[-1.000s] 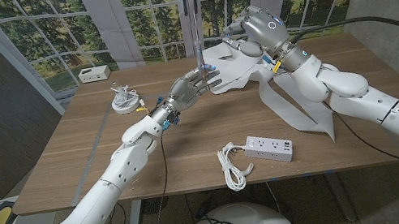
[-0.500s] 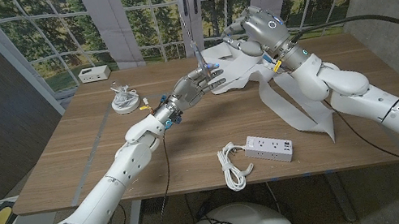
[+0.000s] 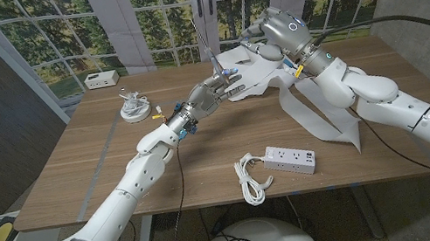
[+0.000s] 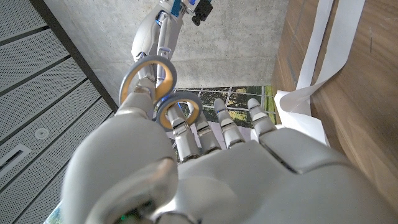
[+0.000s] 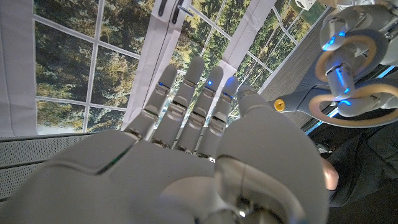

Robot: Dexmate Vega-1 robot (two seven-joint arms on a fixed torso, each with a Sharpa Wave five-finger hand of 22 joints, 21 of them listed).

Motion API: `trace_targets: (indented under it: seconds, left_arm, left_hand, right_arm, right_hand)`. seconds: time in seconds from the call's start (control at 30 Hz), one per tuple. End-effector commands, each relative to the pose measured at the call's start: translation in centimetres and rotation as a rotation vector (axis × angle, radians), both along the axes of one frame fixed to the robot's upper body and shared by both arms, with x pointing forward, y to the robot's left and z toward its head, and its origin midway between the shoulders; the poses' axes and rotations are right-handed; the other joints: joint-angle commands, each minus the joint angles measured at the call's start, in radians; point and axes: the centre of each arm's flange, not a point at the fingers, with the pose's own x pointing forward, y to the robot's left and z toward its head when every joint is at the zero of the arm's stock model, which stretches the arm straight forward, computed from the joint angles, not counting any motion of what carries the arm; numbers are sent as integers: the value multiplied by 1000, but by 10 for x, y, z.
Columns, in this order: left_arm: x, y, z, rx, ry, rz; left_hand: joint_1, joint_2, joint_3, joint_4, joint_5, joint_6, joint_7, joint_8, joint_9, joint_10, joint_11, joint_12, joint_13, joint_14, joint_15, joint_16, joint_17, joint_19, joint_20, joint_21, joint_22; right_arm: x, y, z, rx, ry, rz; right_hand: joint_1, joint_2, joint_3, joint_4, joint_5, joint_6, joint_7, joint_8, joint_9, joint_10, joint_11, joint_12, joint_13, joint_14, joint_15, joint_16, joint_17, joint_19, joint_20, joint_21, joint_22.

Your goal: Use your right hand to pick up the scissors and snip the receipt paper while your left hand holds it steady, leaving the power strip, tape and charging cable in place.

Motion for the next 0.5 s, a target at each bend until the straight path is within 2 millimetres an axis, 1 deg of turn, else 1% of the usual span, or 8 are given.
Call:
trace_targets:
  seconds: [0.03,0.1,0.17,0.27,0.33,0.43,0.5]
  left_arm:
    - [-2,0,-5,-12,4,-21]
    - [-1,-1,-7,-23,16,-53]
    - [-1,-1,-8,-16,11,-47]
    - [-2,-1,-9,-16,9,-52]
    - [-2,-1,-10,-12,7,-56]
    - [-3,-1,-11,-13,7,-53]
    - [-3,-1,-11,-13,8,-53]
  left_hand:
    - [-12,-18,20,36,-7,-7,9,-4,-4,48,-50,-13,-3,-11,-53,-2,-4,-8,5,-5,6]
    - [-16,-21,15,34,-8,-6,14,-5,-6,49,-51,-16,-3,-13,-50,-2,-7,-9,5,-5,6]
    - [-26,-31,4,33,-10,-9,18,-8,-10,46,-46,-23,-4,-21,-46,-5,-12,-14,5,-6,6]
    - [-39,-41,-7,33,-10,-10,20,-11,-14,47,-49,-29,-4,-25,-41,-7,-17,-17,5,-6,6]
    - [-46,-47,-15,31,-10,-11,27,-14,-18,42,-48,-36,-5,-29,-39,-10,-22,-19,5,-6,6]
    - [-59,-60,-27,27,-10,-32,35,-29,-26,34,-43,-50,-10,-41,-33,-16,-32,-23,5,-6,7]
    - [-61,-62,-31,25,-10,-30,35,-31,-29,33,-42,-54,-11,-45,-29,-18,-36,-24,5,-6,7]
  right_arm:
    - [0,-1,-3,-4,8,-4]
    - [0,-1,-4,-4,9,-5]
    - [-1,-1,-4,-6,8,-5]
    - [-1,-1,-5,-7,8,-5]
    - [-1,-1,-5,-8,8,-6]
    - [-1,-2,-6,-8,8,-6]
    - [-1,-2,-7,-8,9,-6]
  right_hand:
    - [-9,1,5,-5,-4,6,0,-2,1,6,1,-2,3,-3,-105,8,4,7,2,-6,1]
    - [-9,2,6,-5,-4,5,1,-2,1,8,-1,-2,3,-4,-106,8,3,8,3,-6,1]
    - [-10,1,6,-6,-4,4,0,-3,0,8,1,-2,2,-5,-106,7,2,7,3,-7,2]
    - [-11,2,7,-8,-5,5,0,-3,0,7,0,-3,2,-5,-106,8,2,8,3,-9,2]
    - [-12,3,8,-9,-5,5,0,-3,-1,9,1,-2,2,-5,-106,9,3,8,3,-10,2]
    - [-13,3,9,-11,-6,5,0,-4,-1,8,-1,-3,3,-5,-106,9,2,8,3,-11,2]
    - [-13,3,10,-12,-6,5,0,-4,-1,9,2,-2,3,-6,-107,9,2,9,3,-12,2]
